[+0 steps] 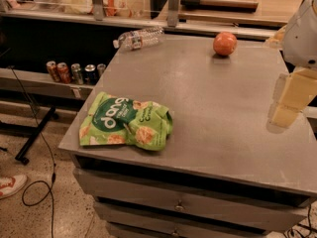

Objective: Move apple near green rice chip bag

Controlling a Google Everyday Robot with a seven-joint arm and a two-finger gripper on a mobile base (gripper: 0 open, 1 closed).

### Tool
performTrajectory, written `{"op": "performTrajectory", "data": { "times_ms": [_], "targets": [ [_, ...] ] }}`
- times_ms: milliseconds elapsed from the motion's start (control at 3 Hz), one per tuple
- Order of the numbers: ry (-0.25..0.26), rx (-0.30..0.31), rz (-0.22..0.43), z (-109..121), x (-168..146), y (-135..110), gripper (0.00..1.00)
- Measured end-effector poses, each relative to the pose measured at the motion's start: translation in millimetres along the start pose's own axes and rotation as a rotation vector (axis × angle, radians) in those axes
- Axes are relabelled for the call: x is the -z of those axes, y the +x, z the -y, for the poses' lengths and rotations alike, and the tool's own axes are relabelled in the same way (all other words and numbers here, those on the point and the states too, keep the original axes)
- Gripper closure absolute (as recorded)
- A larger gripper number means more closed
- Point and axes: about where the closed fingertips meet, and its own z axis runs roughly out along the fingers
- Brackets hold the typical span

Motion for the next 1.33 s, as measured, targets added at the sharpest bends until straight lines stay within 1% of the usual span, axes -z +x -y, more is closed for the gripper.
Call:
{"op": "performTrajectory", "data": {
  "times_ms": [333,667,1000,1333],
  "targets": [
    [0.0,0.0,0.0,0,0,0,0.0],
    [0.031,-0.022,0.001,5,3,1,0.0],
    [0.066,-0.058,0.016,27,0,4,0.0],
    [0.115,-0.11,0.054,61,-8,2,0.0]
  ]
}}
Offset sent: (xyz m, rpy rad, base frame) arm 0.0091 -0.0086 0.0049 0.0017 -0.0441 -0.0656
